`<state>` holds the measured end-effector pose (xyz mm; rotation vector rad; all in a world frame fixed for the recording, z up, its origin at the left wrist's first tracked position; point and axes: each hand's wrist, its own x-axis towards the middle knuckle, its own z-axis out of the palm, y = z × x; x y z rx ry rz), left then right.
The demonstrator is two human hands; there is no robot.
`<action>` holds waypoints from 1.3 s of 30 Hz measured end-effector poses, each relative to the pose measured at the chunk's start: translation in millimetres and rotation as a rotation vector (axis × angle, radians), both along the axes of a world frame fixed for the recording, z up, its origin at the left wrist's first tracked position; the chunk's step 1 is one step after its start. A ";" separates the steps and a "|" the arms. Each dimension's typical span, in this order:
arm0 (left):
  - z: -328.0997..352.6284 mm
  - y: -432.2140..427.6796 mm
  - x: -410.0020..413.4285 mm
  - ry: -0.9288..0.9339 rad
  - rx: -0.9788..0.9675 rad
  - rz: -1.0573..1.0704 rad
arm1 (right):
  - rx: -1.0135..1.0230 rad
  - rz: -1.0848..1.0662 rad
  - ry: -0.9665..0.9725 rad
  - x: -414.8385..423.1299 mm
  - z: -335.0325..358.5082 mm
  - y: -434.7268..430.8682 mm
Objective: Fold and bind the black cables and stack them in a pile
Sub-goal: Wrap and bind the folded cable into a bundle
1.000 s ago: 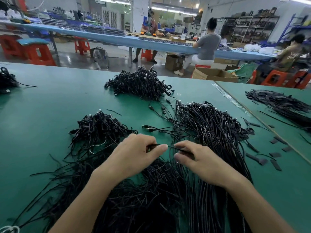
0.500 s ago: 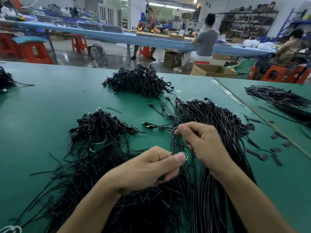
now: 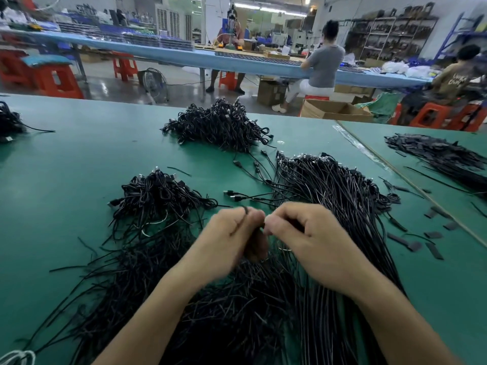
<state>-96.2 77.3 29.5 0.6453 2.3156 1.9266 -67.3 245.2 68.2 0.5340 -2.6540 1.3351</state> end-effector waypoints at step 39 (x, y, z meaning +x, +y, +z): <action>5.9 3.7 1.8 -0.127 0.664 0.017 | 0.277 0.156 -0.116 5.1 -30.6 -16.4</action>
